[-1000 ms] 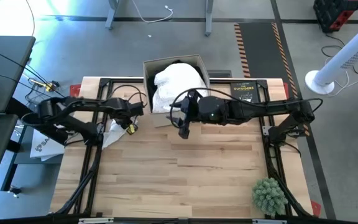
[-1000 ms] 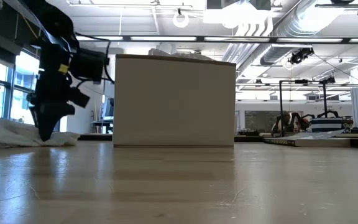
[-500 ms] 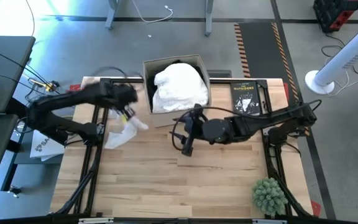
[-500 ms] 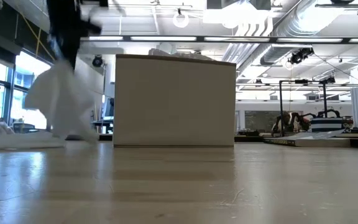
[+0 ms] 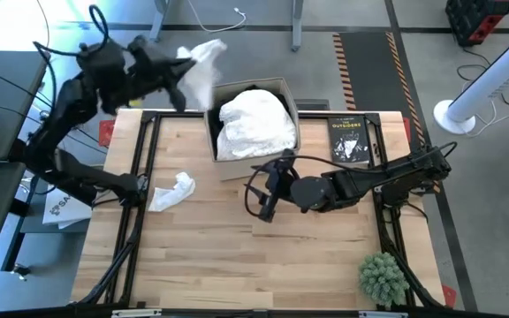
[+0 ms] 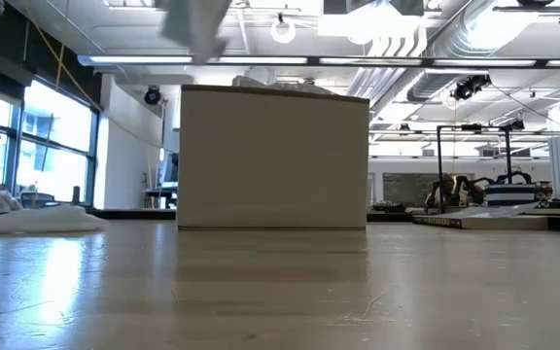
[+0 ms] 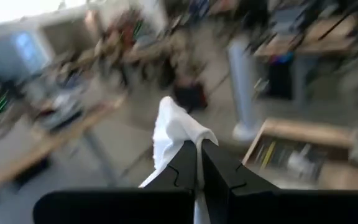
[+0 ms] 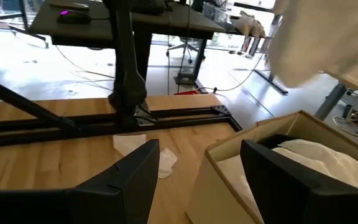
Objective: Sort clothes
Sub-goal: Put the white shorts into the laundry bin
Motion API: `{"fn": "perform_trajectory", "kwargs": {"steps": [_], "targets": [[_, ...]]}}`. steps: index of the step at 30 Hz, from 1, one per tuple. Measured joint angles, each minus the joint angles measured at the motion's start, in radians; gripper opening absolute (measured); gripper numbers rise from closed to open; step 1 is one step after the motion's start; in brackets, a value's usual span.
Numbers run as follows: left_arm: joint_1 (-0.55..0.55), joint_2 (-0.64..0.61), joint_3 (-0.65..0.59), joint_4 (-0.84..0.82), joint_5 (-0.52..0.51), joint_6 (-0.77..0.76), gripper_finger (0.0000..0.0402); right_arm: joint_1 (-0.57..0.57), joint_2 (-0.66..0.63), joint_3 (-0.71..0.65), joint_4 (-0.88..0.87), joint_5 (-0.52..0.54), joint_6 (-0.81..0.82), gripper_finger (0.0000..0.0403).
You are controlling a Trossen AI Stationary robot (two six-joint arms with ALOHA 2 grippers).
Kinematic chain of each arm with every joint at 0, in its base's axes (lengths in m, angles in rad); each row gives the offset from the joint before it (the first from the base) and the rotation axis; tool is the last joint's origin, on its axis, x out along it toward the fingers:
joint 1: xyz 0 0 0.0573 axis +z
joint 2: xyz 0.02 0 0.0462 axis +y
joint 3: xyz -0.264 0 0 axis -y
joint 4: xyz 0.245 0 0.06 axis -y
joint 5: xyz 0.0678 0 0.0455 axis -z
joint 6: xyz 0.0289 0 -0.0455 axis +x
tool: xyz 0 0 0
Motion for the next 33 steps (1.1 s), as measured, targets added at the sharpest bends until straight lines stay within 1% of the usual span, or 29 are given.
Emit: {"fn": "perform_trajectory", "kwargs": {"steps": [2, 4, 7, 10, 13, 17, 19, 21, 23, 25, 28, 29, 30, 31, 33], "targets": [[0.017, 0.044, 0.021, 0.082, 0.084, 0.013, 0.0004, 0.001, 0.0, 0.0, -0.004, 0.016, 0.003, 0.0224], [0.034, 0.094, 0.026, 0.128, 0.149, 0.017, 0.0003, 0.009, 0.0, 0.0, -0.013, 0.046, 0.004, 0.0224], [0.054, 0.183, 0.025, 0.109, 0.21, 0.02, 0.0003, 0.026, 0.0, 0.0, -0.05, 0.103, 0.037, 0.0224], [0.062, 0.281, 0.025, 0.002, 0.233, 0.024, 0.0004, 0.049, 0.0, 0.0, -0.103, 0.189, 0.077, 0.0224], [0.064, 0.394, 0.025, -0.176, 0.237, 0.024, 0.0006, 0.068, -0.001, 0.0, -0.153, 0.265, 0.123, 0.0224], [0.063, 0.562, 0.021, -0.383, 0.235, 0.005, 0.0011, 0.074, -0.002, 0.0, -0.219, 0.323, 0.238, 0.0224], [0.064, 0.631, 0.009, -0.412, 0.235, -0.008, 0.0018, 0.06, -0.002, 0.0, -0.252, 0.336, 0.287, 0.0224], [0.067, 0.674, 0.0, -0.416, 0.237, 0.005, 0.003, 0.041, -0.005, 0.0, -0.285, 0.338, 0.325, 0.0224], [0.068, 0.685, 0.0, -0.411, 0.236, 0.023, 0.0047, 0.022, -0.011, 0.0, -0.313, 0.339, 0.354, 0.0224], [0.073, 0.668, 0.0, -0.391, 0.234, 0.035, 0.0066, 0.002, -0.026, 0.0, -0.336, 0.347, 0.379, 0.0224], [0.08, 0.603, 0.008, -0.369, 0.22, 0.039, 0.0091, -0.037, -0.042, 0.0, -0.333, 0.368, 0.397, 0.0224], [0.082, 0.57, 0.015, -0.363, 0.205, 0.038, 0.0097, -0.053, -0.042, 0.0, -0.321, 0.373, 0.374, 0.0224], [0.083, 0.532, 0.024, -0.356, 0.188, 0.034, 0.0103, -0.069, -0.042, 0.0, -0.305, 0.355, 0.333, 0.0224], [0.084, 0.492, 0.028, -0.351, 0.17, 0.029, 0.0107, -0.091, -0.042, 0.0, -0.288, 0.299, 0.29, 0.0224], [0.084, 0.408, 0.028, -0.347, 0.133, 0.017, 0.0112, -0.144, -0.035, 0.0, -0.222, 0.125, 0.227, 0.0224]]}}
